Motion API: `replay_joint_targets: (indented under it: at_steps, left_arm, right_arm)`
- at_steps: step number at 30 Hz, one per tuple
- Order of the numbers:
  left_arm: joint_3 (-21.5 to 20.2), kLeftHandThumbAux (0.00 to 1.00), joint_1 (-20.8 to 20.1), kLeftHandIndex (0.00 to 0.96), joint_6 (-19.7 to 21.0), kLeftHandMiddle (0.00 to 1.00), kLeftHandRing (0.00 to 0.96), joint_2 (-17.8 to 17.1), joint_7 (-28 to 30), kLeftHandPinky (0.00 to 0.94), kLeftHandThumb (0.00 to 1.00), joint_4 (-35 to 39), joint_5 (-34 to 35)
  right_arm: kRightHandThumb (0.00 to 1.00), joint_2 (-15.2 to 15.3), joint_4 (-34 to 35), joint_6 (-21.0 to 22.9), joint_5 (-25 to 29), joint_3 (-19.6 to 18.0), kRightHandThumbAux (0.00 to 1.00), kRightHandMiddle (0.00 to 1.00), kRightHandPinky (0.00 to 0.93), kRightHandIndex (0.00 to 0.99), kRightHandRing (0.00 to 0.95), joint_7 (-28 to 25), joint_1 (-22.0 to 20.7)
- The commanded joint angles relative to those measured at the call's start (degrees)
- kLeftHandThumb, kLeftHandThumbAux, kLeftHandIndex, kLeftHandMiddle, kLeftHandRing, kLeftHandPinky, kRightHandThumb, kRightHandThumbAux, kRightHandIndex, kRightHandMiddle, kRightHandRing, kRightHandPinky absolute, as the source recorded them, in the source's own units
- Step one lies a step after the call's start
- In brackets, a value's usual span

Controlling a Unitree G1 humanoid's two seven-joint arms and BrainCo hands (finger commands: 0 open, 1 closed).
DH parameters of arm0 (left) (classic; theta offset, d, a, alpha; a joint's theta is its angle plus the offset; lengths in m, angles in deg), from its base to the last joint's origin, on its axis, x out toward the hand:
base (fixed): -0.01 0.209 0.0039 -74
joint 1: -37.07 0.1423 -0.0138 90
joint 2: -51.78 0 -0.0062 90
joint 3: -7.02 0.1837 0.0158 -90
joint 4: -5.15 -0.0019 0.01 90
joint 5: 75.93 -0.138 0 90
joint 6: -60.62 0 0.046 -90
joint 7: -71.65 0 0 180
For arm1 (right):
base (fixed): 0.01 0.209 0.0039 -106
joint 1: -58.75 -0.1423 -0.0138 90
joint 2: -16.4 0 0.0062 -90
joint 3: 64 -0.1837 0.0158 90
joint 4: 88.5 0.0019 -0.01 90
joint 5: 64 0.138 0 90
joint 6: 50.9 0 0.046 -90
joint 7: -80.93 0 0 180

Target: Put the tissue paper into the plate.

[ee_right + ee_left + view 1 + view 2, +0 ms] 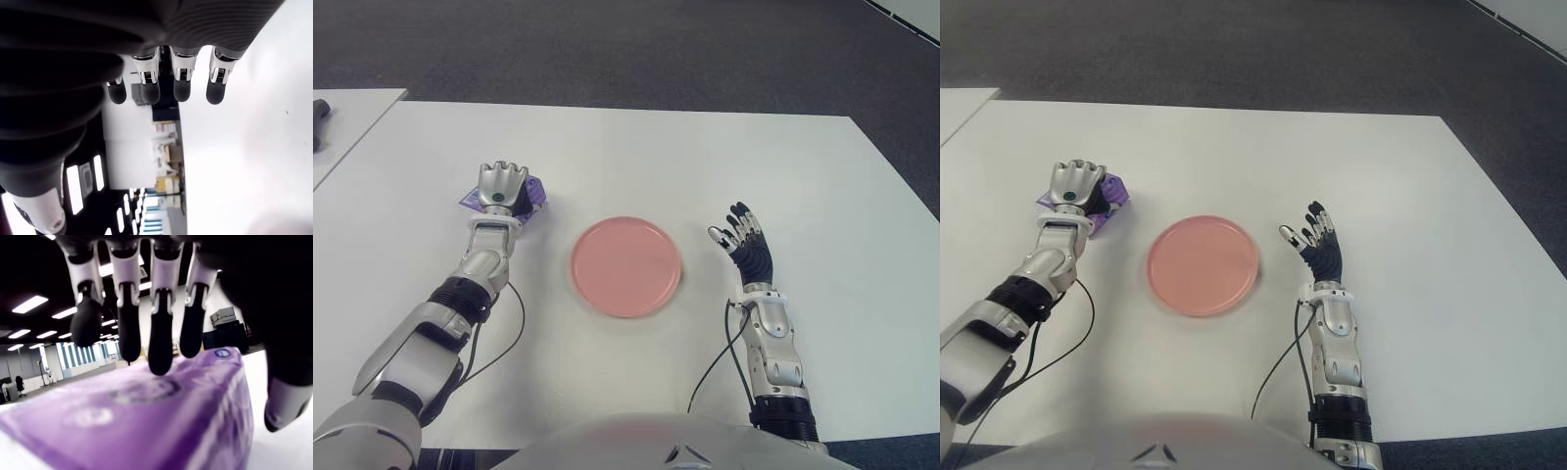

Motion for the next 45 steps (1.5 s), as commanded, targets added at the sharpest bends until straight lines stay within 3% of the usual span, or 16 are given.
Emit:
replay_joint_targets:
  at_steps: [1, 2, 4, 6, 9, 12, 14, 16, 18, 20, 25, 32, 37, 40, 45]
  left_arm:
    - [-0.2, 0.649, 0.2, 0.464, -1.7, 0.535, 0.413, -0.2, -2.8, 0.696, 0.959, -1.2, 0.1]
    - [-0.2, 0.649, 0.0, 0.464, -2.0, 0.534, 0.413, -0.2, -3.2, 0.698, 0.959, -1.6, 0.1]
    - [-0.2, 0.649, -0.3, 0.464, -2.8, 0.528, 0.419, -0.3, -4.1, 0.701, 0.959, -1.9, 0.3]
    - [-0.3, 0.648, -0.4, 0.464, -3.4, 0.521, 0.424, -0.4, -4.4, 0.704, 0.959, -2.0, 0.4]
    - [-0.4, 0.648, -0.4, 0.464, -3.8, 0.518, 0.427, -0.4, -4.3, 0.710, 0.959, -2.1, 0.6]
    - [-0.6, 0.648, -0.5, 0.464, -4.5, 0.516, 0.429, -0.4, -4.2, 0.715, 0.959, -2.1, 0.8]
    - [-0.6, 0.647, -0.6, 0.464, -4.8, 0.498, 0.443, -0.4, -4.0, 0.717, 0.958, -2.3, 0.9]
    - [-0.4, 0.649, -0.3, 0.463, -4.2, 0.461, 0.475, -0.2, -3.3, 0.716, 0.955, -1.6, 0.5]
    - [-0.3, 0.651, -0.1, 0.463, -3.6, 0.439, 0.498, 0.0, -3.2, 0.716, 0.954, -1.2, 0.3]
    - [-0.3, 0.652, 0.0, 0.463, -3.4, 0.427, 0.511, 0.1, -3.2, 0.717, 0.953, -1.1, 0.2]
    - [-0.2, 0.653, 0.1, 0.462, -3.5, 0.414, 0.533, 0.1, -2.6, 0.718, 0.952, -0.7, 0.2]
    - [0.1, 0.653, 0.6, 0.462, -3.4, 0.411, 0.539, 0.1, -1.6, 0.720, 0.952, -0.2, 0.3]
    - [0.2, 0.653, 0.7, 0.462, -3.0, 0.412, 0.531, 0.4, -1.3, 0.716, 0.952, -0.1, 0.2]
    - [0.2, 0.653, 0.9, 0.462, -3.1, 0.413, 0.523, 0.3, -1.3, 0.714, 0.951, 0.1, 0.1]
    - [0.6, 0.653, 1.0, 0.462, -2.8, 0.409, 0.537, 0.3, -2.1, 0.726, 0.951, 0.4, -0.6]
  right_arm:
    - [0.067, -0.2, -4.8, -3.5, 1.2, -1.2, 0.771, 0.009, 0.005, 0.030, 0.000, -1.3, 1.1]
    - [0.062, -0.3, -6.2, -4.9, 1.2, -1.3, 0.772, 0.008, 0.004, 0.029, 0.000, -1.6, 1.4]
    - [0.048, -0.4, -16.8, -8.5, 0.6, -2.1, 0.767, 0.004, 0.001, 0.027, 0.000, -0.8, -3.8]
    - [0.043, -0.6, -21.2, -11.4, 0.9, -2.9, 0.756, 0.002, 0.000, 0.025, 0.000, -1.1, -4.9]
    - [0.039, -0.7, -19.4, -11.9, 1.1, -2.9, 0.748, 0.000, 0.000, 0.024, 0.000, -1.2, -4.1]
    - [0.041, -1.2, -3.4, -3.4, 1.5, -1.5, 0.748, 0.000, 0.009, 0.026, 0.000, 0.7, -1.0]
    - [0.048, -2.2, -3.3, -2.5, 0.1, -0.5, 0.748, 0.006, 0.019, 0.029, 0.000, 2.3, -4.0]
    - [0.056, 0.1, -3.7, -2.0, 0.9, -1.6, 0.746, 0.015, 0.023, 0.031, 0.000, 0.7, -6.6]
    - [0.061, 2.6, -3.2, -1.3, 2.4, -3.0, 0.743, 0.020, 0.021, 0.032, 0.000, -1.6, -7.0]
    - [0.063, 3.2, -2.9, -0.9, 2.8, -3.5, 0.741, 0.022, 0.019, 0.032, 0.000, -2.3, -7.0]
    - [0.060, 2.7, 4.8, 1.7, 0.8, -1.8, 0.744, 0.025, 0.016, 0.029, 0.000, -0.1, -8.9]
    - [0.055, 2.7, 6.8, 3.4, 0.6, -1.5, 0.747, 0.025, 0.015, 0.027, 0.000, 0.6, -8.6]
    - [0.065, 6.1, -3.0, -2.1, 0.2, -3.3, 0.737, 0.019, 0.004, 0.020, 0.000, -0.7, -19.9]
    - [0.070, 6.2, -4.7, -2.7, -0.8, -2.8, 0.732, 0.016, 0.001, 0.017, 0.000, -0.1, -22.7]
    - [0.041, 4.7, -12.8, -7.7, -3.2, -0.8, 0.745, 0.024, 0.000, 0.025, 0.000, 0.9, -27.1]
